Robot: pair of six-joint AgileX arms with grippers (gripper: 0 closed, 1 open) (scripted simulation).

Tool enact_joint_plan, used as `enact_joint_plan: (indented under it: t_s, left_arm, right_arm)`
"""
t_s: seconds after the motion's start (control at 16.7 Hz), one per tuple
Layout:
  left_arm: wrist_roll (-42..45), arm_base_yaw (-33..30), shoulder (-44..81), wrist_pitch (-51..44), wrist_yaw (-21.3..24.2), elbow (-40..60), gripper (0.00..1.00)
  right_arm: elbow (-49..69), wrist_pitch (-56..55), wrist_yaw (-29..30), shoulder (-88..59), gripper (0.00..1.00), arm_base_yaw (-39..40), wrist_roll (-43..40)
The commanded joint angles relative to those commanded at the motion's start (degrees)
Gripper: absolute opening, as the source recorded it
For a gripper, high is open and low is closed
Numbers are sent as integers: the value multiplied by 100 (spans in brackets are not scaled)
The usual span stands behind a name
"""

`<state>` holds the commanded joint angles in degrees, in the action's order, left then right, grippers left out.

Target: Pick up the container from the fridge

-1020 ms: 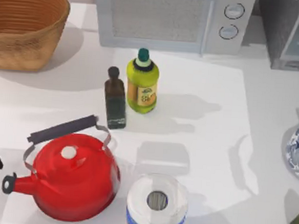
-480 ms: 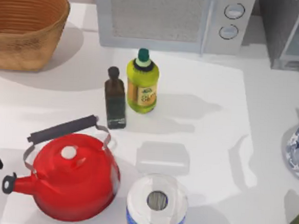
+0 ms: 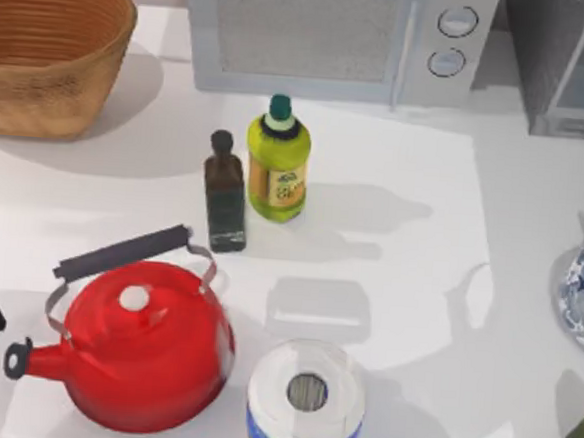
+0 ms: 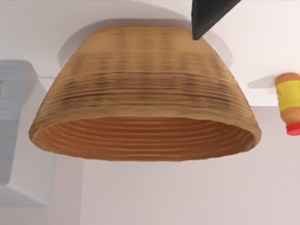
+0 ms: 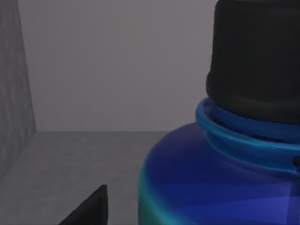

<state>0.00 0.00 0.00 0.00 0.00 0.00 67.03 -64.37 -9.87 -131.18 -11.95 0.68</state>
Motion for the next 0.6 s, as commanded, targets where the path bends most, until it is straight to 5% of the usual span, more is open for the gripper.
enact_joint_plan:
  t_s: [0.12,0.6]
  left_arm:
    - [0,0,0,0,0,0,100]
    - [0,0,0,0,0,0,100]
  right_arm:
    - [0,0,0,0,100,0,0]
    - [0,0,0,0,40,0,0]
